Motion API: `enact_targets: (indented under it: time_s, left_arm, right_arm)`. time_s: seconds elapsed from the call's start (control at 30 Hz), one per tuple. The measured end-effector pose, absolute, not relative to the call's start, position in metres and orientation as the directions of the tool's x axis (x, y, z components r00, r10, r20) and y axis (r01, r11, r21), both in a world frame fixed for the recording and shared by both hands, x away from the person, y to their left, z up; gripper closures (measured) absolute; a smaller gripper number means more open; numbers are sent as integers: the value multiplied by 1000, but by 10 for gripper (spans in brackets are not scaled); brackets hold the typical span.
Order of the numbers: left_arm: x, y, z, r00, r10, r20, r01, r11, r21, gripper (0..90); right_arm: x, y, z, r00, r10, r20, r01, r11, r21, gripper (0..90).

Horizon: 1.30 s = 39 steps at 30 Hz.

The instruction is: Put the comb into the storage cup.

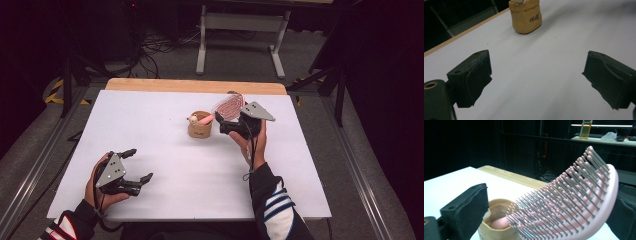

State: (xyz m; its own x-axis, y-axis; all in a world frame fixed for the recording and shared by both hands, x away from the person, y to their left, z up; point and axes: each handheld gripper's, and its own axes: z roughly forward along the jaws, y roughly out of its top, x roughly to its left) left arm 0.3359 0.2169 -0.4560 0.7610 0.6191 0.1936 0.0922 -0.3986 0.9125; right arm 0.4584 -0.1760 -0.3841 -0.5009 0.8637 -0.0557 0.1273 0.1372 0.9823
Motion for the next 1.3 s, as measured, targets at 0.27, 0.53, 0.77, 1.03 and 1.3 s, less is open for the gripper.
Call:
enact_targets:
  time_s: [0.27,0.53,0.77,1.03,1.3]
  left_arm:
    - [336,217,-456,762,619,191,94,-397,913,86]
    - [337,217,-456,763,618,190,96,-398,912,85]
    - [336,216,-456,762,619,192,95,-399,912,85]
    - [336,217,-456,761,620,189,94,-394,914,84]
    - [336,217,-455,759,621,194,91,-396,914,81]
  right_arm:
    - [458,-177,-383,-477,876,-76,126,154,980,27]
    - [458,-182,-382,-468,882,-64,127,139,982,30]
    - [454,-183,-378,-456,885,-88,107,153,982,31]
    - [453,-187,-376,-450,889,-86,102,147,984,32]
    - [448,-191,-369,-430,895,-118,75,166,983,34]
